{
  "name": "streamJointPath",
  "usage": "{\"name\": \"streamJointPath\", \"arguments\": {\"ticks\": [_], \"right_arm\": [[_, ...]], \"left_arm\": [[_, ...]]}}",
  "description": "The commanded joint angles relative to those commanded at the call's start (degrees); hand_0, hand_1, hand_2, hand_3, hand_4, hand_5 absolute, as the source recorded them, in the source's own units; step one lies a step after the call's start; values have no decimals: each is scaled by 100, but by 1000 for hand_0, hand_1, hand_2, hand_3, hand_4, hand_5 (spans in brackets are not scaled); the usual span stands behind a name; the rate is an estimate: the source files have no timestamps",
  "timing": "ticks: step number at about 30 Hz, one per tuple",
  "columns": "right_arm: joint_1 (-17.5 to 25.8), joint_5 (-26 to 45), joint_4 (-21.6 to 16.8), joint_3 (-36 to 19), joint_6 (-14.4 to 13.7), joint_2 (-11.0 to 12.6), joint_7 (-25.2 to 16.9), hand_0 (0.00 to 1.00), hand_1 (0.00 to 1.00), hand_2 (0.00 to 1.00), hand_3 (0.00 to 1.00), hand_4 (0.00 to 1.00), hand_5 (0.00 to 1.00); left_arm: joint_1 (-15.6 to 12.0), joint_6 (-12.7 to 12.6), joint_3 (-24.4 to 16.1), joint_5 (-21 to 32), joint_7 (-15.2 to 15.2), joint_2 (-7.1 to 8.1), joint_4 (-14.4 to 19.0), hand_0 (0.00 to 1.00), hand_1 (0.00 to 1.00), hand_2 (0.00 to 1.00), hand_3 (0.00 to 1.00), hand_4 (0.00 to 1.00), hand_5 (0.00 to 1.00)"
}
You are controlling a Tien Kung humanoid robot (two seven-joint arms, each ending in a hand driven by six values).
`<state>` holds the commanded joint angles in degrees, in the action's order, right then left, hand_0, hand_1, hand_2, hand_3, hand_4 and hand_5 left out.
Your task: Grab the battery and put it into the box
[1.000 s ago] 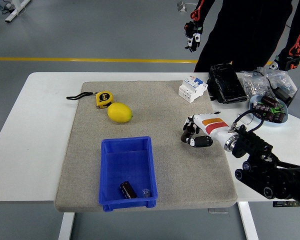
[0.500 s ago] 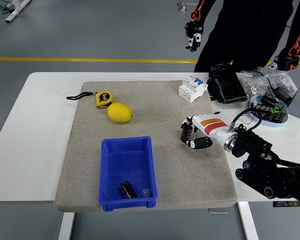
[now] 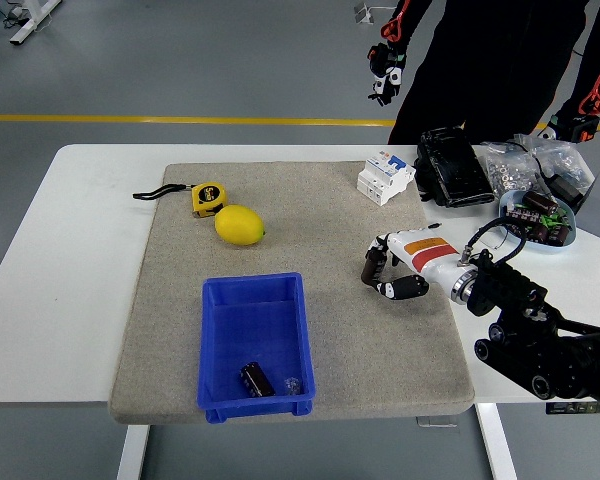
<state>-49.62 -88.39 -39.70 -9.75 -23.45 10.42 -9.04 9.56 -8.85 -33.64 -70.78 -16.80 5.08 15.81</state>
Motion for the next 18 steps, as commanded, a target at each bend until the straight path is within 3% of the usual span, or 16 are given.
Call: {"name": "streamJointPath", "arguments": {"ticks": [18], "right_arm": [[-6, 2, 15, 23, -140, -4, -11, 290, 425, 552, 618, 720, 247]], "left_arm": [[39, 7, 20, 2, 1, 1, 9, 651, 650, 655, 582, 629, 584]]}}
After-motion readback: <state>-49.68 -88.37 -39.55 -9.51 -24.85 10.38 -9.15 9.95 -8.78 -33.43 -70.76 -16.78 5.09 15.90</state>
